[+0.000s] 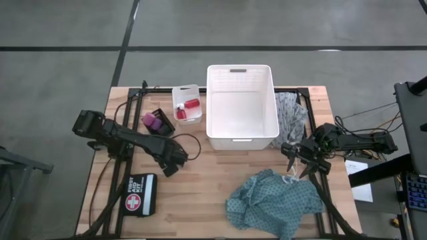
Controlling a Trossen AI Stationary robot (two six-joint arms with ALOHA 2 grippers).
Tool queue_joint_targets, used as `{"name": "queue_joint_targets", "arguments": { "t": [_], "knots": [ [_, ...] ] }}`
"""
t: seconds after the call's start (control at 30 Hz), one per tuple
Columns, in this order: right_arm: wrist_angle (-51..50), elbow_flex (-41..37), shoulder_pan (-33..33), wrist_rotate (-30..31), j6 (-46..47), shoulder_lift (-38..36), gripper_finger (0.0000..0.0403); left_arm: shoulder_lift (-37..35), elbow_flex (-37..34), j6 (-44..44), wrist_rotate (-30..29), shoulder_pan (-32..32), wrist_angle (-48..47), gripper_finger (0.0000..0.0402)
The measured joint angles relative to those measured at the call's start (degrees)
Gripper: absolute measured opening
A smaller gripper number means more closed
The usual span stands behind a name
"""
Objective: Pick & Place Medicine items
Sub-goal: Put the red pill bottle into the white bin
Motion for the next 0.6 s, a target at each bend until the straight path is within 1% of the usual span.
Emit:
{"name": "queue_joint_targets", "arguments": {
  "t": [0.17, 0.37, 0.47, 0.6],
  "knots": [
    [0.0, 0.0, 0.0, 0.0, 0.0, 0.0, 0.0224, 0.0, 5.3, 0.1, -4.2, -0.1, -3.4, 0.0136],
    [0.0, 0.0, 0.0, 0.0, 0.0, 0.0, 0.0224, 0.0, 10.7, 4.8, -9.1, 0.8, -7.2, 0.0136],
    [0.0, 0.0, 0.0, 0.0, 0.0, 0.0, 0.0224, 0.0, 13.5, 7.7, -12.7, 1.8, -9.5, 0.0136],
    [0.0, 0.0, 0.0, 0.0, 0.0, 0.0, 0.0224, 0.0, 16.8, 12.3, -19.4, 4.2, -12.0, 0.0136]
  ]
}}
